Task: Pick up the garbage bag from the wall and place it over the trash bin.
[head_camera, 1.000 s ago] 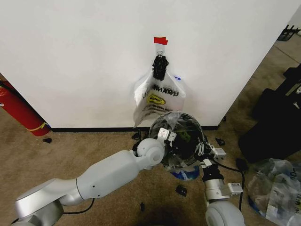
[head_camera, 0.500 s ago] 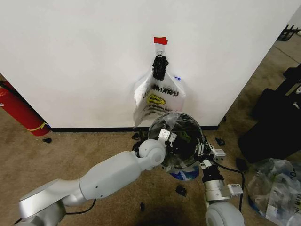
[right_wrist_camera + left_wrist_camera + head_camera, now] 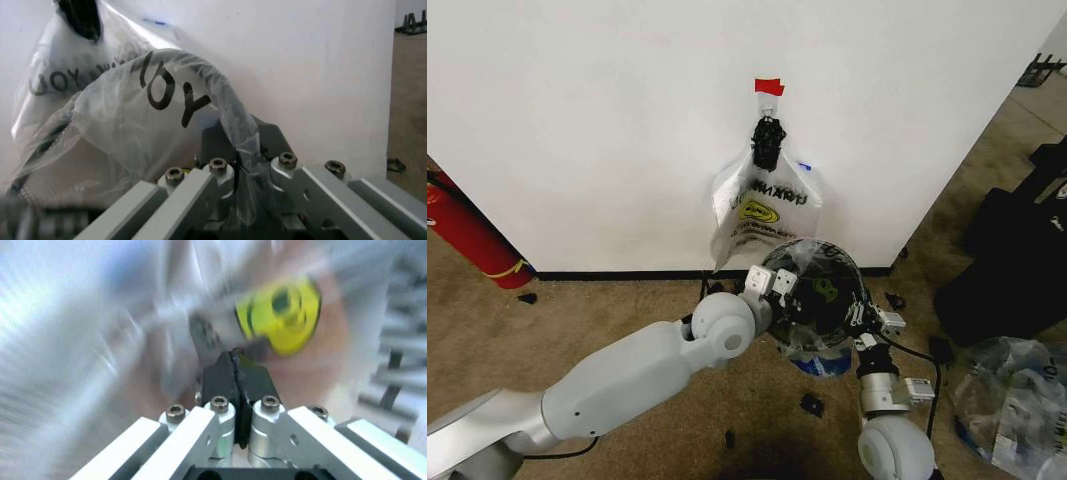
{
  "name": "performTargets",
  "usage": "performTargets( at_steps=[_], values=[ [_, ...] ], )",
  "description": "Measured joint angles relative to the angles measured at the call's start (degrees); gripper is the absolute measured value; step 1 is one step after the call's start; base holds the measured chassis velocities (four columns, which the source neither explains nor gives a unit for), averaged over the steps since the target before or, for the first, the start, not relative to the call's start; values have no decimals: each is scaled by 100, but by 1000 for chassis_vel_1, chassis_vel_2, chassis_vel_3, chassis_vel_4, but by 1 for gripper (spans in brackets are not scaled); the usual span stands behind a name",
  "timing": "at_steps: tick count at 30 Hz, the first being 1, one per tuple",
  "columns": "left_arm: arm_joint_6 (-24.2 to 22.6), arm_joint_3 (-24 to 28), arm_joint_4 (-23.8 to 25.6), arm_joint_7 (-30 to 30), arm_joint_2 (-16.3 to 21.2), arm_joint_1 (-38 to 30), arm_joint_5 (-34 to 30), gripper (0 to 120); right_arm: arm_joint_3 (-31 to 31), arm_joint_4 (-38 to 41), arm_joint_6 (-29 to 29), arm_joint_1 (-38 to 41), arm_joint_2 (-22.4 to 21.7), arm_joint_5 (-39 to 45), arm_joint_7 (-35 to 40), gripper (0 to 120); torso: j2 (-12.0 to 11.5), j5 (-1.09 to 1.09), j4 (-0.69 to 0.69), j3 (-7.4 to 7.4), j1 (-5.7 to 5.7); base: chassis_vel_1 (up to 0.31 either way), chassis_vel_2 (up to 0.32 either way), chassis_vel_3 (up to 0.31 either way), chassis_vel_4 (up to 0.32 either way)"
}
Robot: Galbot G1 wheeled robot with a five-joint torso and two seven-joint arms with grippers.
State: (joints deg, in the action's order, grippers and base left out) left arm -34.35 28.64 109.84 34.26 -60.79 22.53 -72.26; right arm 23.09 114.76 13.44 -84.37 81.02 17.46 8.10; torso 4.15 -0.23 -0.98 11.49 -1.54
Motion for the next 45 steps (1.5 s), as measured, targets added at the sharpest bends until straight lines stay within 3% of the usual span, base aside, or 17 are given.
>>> performTargets(
  at_steps=[7, 17, 25, 34, 40, 45],
  values=[
    [384, -131, -147, 201, -266, -100, 107, 0, 12, -67, 1, 21, -3, -4, 0, 1, 0, 0, -1, 0, 0, 0, 0, 0, 0],
    [573, 46, -1072, 261, -952, -266, 520, 0, -15, 218, -23, -67, 7, 60, -9, 1, 0, 1, -2, 0, -1, 0, 0, 0, 0],
    [574, 183, -1552, 226, -1080, -353, 684, 0, 26, 352, -48, -131, -58, 134, -11, 1, 0, 1, 0, 0, -1, 0, 0, 0, 0],
    [450, 390, -1535, 213, -1038, -267, 665, 0, 46, 406, -99, -91, -110, 200, -9, 1, 0, 1, 1, 0, -1, 0, 0, 0, 0],
    [423, 450, -1215, 149, -972, -270, 409, 0, 91, 344, -103, -59, -185, 231, -16, 1, 0, 1, -1, 0, -1, 0, 0, 0, 0],
    [407, 505, -1466, 121, -1108, -363, 438, 0, 36, 379, -102, -65, -155, 212, -78, 1, 0, 1, -1, 0, -1, 0, 0, 0, 0]
  ],
)
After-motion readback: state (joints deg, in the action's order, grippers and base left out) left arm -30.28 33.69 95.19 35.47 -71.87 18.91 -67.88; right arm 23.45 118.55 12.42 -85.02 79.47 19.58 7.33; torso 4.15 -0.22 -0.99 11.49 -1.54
